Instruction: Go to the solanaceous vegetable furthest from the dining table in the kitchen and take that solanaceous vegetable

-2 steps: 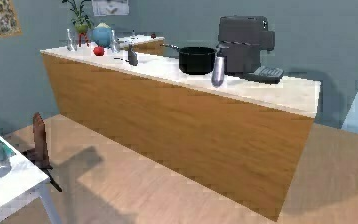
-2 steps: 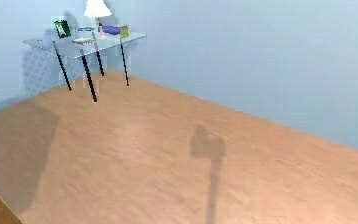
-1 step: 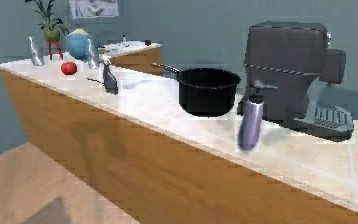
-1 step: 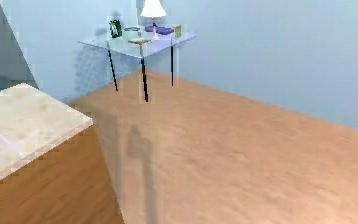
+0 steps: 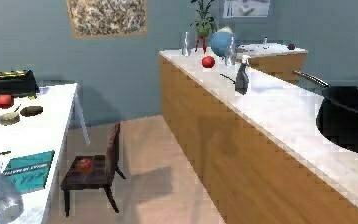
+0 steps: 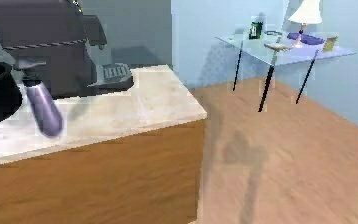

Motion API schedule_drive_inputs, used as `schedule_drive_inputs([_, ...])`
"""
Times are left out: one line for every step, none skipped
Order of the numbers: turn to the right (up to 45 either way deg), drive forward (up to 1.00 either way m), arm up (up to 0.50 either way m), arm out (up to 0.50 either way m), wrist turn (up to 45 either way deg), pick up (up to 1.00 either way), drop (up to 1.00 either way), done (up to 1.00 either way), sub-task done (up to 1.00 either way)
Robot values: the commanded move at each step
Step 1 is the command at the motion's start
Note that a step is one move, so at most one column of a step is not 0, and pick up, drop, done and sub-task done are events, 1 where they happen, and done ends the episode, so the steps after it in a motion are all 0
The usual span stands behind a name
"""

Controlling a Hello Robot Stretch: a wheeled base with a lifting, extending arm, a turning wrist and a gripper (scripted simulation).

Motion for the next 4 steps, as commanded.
schedule_drive_inputs([0.0, 0.85, 0.00, 0.00, 0.0, 0.00, 0.00, 0.00, 0.00])
schedule_drive_inputs([45.0, 0.00, 0.00, 0.00, 0.0, 0.00, 0.00, 0.00, 0.00])
schedule_drive_inputs([45.0, 0.00, 0.00, 0.00, 0.0, 0.00, 0.00, 0.00, 0.00])
schedule_drive_inputs([45.0, 0.00, 0.00, 0.00, 0.0, 0.00, 0.00, 0.00, 0.00])
